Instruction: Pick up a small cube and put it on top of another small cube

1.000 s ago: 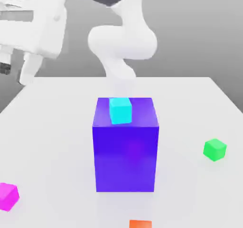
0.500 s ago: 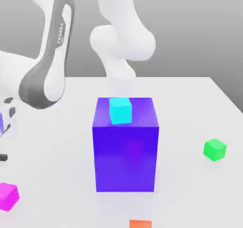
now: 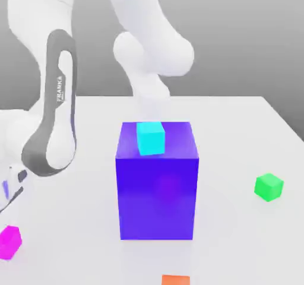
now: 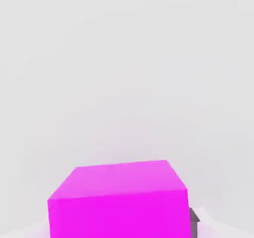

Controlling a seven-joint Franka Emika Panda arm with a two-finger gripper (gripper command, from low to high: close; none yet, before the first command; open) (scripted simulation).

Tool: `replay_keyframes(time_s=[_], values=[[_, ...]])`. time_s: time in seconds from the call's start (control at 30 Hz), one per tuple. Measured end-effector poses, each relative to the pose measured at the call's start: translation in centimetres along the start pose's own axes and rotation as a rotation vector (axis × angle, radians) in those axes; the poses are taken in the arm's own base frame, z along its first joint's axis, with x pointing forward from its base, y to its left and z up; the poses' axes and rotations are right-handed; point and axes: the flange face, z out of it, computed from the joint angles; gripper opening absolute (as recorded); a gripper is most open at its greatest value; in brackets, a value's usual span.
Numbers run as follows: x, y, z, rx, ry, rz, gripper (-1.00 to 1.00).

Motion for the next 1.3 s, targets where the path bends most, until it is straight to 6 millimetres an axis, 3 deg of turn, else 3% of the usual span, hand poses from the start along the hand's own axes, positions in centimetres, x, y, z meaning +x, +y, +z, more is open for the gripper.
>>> replay_keyframes(time_s=[0.03, 0.1, 0.2, 0.33, 0.4, 0.47, 0.53, 0.6, 0.63, 0.77, 0.87, 0.93, 1.0, 1.3], values=[[-0.6, -0.2, -1.5, 0.020, -0.013, -0.013, -1.00], [-4.7, 1.8, -4.0, 0.037, -0.046, -0.069, -1.00], [-11.0, 6.6, -6.6, 0.043, -0.086, -0.161, -1.00], [-17.5, 14.4, -9.1, 0.040, -0.123, -0.282, -1.00], [-21.0, 20.1, -10.1, 0.035, -0.137, -0.376, -1.00], [-24.1, 27.4, -11.0, 0.029, -0.148, -0.488, -1.00], [-25.9, 35.3, -11.8, 0.022, -0.153, -0.592, -1.00], [-26.1, 43.3, -11.9, 0.014, -0.146, -0.689, -1.00], [-25.6, 46.2, -11.7, 0.011, -0.138, -0.719, -1.00], [-22.3, 55.6, -10.1, 0.011, -0.096, -0.823, -1.00], [-18.4, 61.7, -8.3, 0.026, -0.058, -0.910, -1.00], [-15.9, 63.7, -7.2, 0.011, -0.025, -0.925, -1.00], [-14.9, 64.3, -6.4, 0.002, -0.011, -0.925, -1.00], [-14.9, 64.5, -3.3, 0.005, -0.015, -0.924, -1.00]])
